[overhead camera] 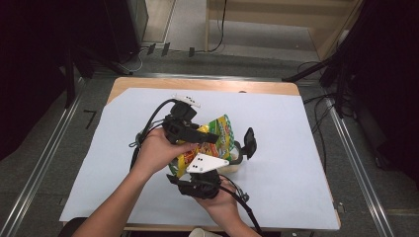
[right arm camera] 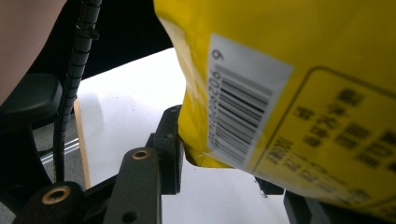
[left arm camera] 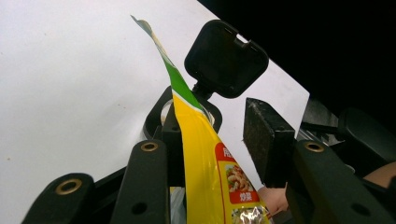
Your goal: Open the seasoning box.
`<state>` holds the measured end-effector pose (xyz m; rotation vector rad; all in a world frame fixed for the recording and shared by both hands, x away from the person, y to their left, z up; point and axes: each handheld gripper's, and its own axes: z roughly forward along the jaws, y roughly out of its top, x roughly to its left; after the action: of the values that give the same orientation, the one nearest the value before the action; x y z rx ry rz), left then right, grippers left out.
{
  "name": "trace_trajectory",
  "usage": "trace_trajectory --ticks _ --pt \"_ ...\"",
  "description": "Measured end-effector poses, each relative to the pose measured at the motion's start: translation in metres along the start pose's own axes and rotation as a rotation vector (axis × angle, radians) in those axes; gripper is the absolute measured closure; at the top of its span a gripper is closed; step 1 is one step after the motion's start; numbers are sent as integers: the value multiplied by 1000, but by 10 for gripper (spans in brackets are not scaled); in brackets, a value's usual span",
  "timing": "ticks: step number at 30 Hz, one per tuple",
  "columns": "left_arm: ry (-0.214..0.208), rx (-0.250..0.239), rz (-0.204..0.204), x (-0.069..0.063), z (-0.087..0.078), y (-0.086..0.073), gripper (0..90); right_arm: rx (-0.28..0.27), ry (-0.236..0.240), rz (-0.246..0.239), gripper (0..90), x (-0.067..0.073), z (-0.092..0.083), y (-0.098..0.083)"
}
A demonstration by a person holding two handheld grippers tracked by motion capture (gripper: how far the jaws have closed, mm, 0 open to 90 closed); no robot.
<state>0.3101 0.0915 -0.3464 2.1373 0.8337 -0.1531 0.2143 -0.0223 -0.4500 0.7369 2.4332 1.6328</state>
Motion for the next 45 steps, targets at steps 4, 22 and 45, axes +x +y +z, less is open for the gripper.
trace_trajectory --ticks 4,22,45 --pt "4 -1 -4 0 0 0 633 6 -8 -20 567 2 1 0" --pt "13 -16 1 -1 -1 0 638 2 -31 -30 610 2 4 1" --pt "24 -32 -4 2 -8 0 643 -10 -17 -36 612 2 7 6"
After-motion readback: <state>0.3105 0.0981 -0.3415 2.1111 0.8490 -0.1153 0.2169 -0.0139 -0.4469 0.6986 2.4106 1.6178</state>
